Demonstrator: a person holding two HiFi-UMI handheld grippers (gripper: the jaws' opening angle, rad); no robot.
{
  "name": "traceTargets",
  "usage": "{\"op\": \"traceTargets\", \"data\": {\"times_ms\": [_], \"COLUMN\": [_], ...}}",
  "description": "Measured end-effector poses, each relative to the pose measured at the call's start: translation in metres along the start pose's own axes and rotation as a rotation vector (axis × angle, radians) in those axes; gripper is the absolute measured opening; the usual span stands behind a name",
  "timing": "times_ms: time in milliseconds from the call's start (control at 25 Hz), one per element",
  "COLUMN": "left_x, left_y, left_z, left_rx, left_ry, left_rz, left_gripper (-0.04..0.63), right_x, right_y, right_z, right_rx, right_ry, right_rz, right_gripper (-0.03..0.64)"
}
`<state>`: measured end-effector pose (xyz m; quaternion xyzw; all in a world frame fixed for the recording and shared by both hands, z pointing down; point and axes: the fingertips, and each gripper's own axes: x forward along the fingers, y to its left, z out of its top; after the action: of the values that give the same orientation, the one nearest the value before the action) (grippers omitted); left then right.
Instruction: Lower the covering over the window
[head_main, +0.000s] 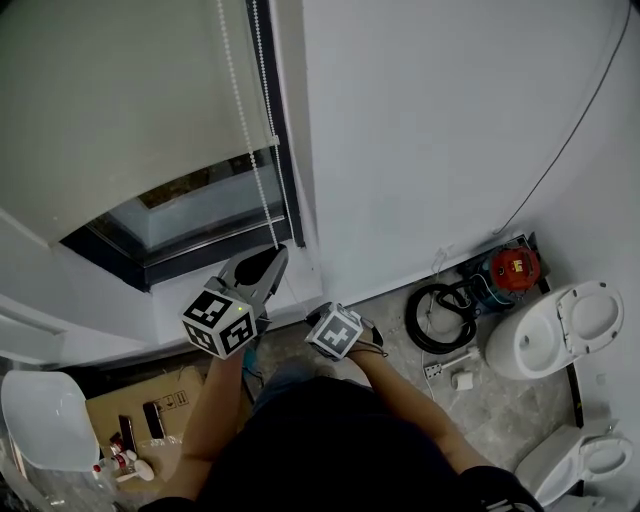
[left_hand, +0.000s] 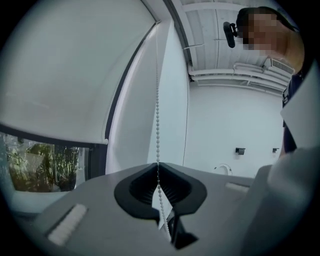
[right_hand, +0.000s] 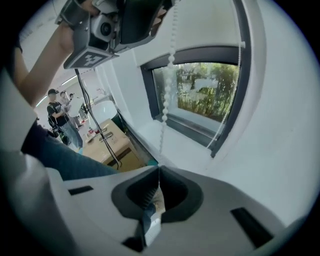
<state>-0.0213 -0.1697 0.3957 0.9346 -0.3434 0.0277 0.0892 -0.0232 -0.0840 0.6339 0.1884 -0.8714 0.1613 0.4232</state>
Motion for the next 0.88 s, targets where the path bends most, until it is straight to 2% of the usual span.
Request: {"op": "traceTargets", "data": {"times_ms": [160, 280, 360, 400, 600, 720, 840, 880], "left_x": [0.000, 0.001, 0.002, 0.002, 0.003, 0.003, -0.002, -0.003], "left_y": [0.007, 0.013, 0.015, 0.016, 0.018, 0.018, 0.022, 0.024], "left_z": [-0.006, -0.006, -0.007, -0.007, -0.009, -0.028, -0.045, -0.045], "left_rx": [-0.018, -0.016, -0.021, -0.023, -0.035, -0.033, -0.110, -0.112], "left_ry": [0.004, 0.002, -0.005, -0.008, -0.013, 0.059, 0.050, 0.044], "left_rz": [0.014, 0.023, 0.028, 0.030, 0.031, 0.035, 0.043, 0.053], "left_gripper": [0.018, 0.018, 0.018, 0.018, 0.018, 0.018, 0.018, 0.018], "right_x": [-0.001, -0.008, -0.022, -0.030, -0.070, -0.091, -0.111, -0.118], "right_y": [-0.002, -0.008, -0.013, -0.016, -0.031, -0.030, -0.028, -0.027], "right_z": [0.001, -0.001, 0.011, 0.019, 0.044, 0.062, 0.077, 0.083], "right_rx": [-0.037, 0.039, 0.090, 0.099, 0.097, 0.080, 0.057, 0.049], "right_ry": [-0.003, -0.024, -0.094, -0.134, -0.252, -0.311, -0.368, -0.394], "right_rz": [-0.014, -0.015, -0.017, -0.026, -0.122, -0.153, -0.187, -0.197], "right_gripper": [0.015, 0.028, 0.100, 0.107, 0.114, 0.114, 0.114, 0.114]}}
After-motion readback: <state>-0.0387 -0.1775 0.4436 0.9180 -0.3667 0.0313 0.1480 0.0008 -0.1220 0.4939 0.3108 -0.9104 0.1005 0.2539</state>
